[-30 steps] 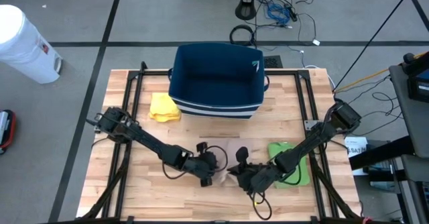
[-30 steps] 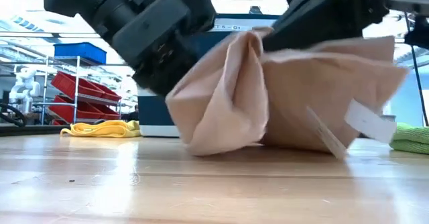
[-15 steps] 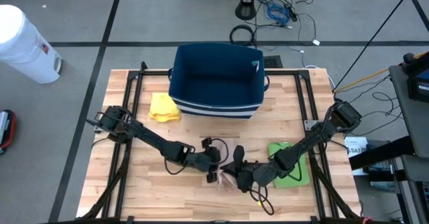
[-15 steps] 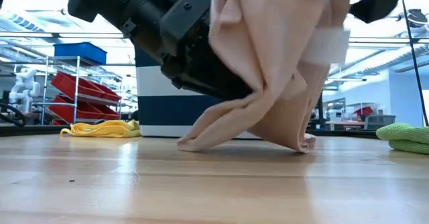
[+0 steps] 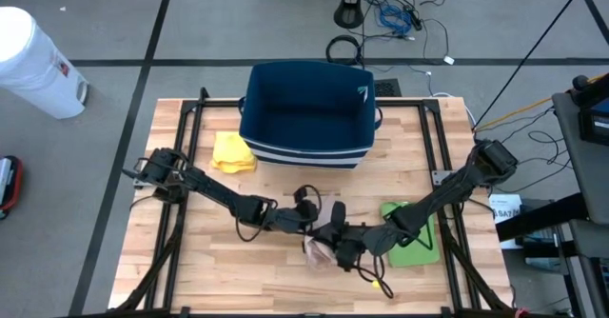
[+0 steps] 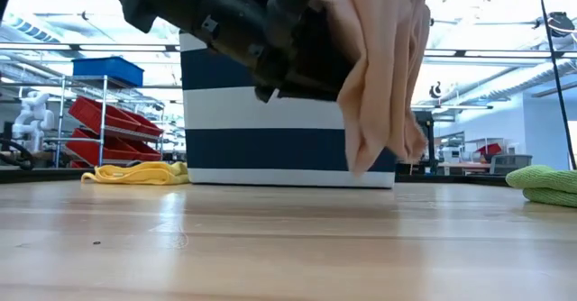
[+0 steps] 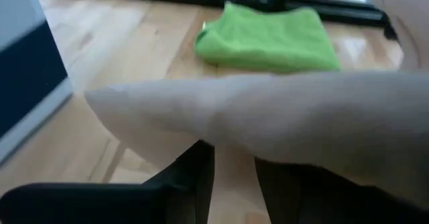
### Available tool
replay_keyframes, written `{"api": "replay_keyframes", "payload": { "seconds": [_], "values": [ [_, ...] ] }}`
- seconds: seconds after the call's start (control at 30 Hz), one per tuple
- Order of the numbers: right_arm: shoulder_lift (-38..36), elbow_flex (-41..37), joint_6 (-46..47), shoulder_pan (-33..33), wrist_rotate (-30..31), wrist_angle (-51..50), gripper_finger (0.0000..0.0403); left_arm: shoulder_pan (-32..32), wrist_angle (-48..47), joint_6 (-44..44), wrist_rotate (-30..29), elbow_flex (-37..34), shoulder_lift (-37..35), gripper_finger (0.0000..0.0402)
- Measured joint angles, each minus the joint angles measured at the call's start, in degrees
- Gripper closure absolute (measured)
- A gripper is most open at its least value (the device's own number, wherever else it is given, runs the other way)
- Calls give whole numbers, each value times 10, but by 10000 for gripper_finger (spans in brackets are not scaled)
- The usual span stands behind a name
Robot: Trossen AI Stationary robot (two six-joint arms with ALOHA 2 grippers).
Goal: Fold towel
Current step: Fold the light pink towel
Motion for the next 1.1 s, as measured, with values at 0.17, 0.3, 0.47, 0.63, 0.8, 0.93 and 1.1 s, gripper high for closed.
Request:
{"api": "replay_keyframes", "payload": {
  "seconds": [0.17, 0.3, 0.47, 0.63, 0.8, 0.93, 1.1],
  "values": [
    [-23, 4, 43, -16, -89, -57, 403, 3, 6, 17, 0, 0, 0, 290],
    [-24, 3, 110, -42, -202, -119, 403, 4, -33, 15, 0, 0, 0, 290],
    [-7, 4, 120, -57, -245, -115, 403, 7, -24, 3, -2, 0, 0, 290],
    [0, 4, 118, -63, -276, -111, 403, 6, -25, 3, -2, 0, 0, 290],
    [0, 4, 113, -69, -306, -120, 403, 7, -20, 15, -2, 0, 0, 290],
    [0, 4, 116, -76, -316, -125, 403, 6, -24, 20, -2, 0, 0, 290],
    [1, 4, 114, -78, -315, -128, 403, 6, -31, 17, -10, 0, 0, 290]
  ]
}}
